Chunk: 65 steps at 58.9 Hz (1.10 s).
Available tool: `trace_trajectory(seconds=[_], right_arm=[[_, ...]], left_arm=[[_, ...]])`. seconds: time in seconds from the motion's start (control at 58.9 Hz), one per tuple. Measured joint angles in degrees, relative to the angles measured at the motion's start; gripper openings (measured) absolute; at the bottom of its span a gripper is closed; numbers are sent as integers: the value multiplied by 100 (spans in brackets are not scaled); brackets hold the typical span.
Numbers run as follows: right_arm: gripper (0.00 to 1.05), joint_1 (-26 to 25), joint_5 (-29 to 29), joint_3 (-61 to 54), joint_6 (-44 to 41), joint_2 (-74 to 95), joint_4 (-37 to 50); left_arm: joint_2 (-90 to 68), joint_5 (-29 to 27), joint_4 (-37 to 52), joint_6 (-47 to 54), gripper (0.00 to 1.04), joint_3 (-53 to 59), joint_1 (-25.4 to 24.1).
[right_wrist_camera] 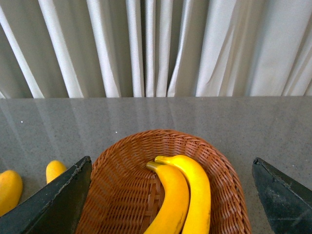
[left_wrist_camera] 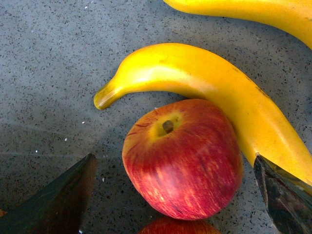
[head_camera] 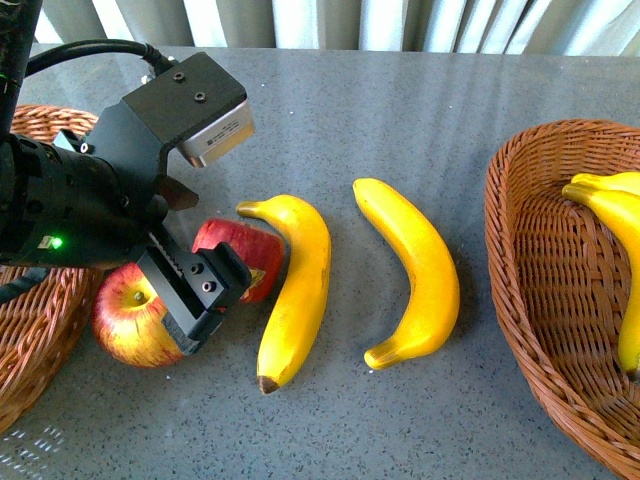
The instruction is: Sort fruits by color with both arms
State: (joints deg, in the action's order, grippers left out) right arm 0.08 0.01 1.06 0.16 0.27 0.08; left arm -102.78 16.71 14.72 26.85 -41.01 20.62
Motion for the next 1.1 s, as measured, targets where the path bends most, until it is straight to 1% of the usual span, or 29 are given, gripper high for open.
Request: trace_trajectory(seconds=[0.425,1.104], right_arm=[[96,0,0,-2,0,2,0],[96,0,0,-2,0,0,0]], left_arm=[[-306,-85,2,-144,96,-92,17],[-780,-323,31,-382,96,-623,81]])
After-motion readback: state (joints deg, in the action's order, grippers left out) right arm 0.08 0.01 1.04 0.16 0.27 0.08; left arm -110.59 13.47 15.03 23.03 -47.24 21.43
